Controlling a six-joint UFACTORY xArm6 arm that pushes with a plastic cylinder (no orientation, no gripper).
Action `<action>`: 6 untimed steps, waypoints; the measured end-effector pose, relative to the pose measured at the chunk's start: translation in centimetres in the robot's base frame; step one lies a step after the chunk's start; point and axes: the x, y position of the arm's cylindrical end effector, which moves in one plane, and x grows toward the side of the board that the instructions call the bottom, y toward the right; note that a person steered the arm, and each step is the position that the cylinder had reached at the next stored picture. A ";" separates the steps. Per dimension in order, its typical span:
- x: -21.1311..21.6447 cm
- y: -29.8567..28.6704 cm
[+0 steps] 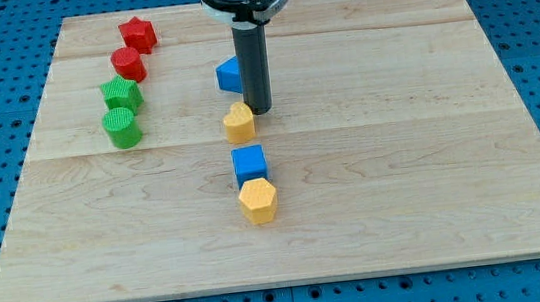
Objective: Move the blue triangle closely to the yellow heart
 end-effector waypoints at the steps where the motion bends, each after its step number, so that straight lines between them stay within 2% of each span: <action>1: -2.3 2.4; 2: -7.8 4.6; 3: -10.7 1.0; 4: -9.2 -2.9; 5: -6.1 -3.1; 6: -5.6 -2.7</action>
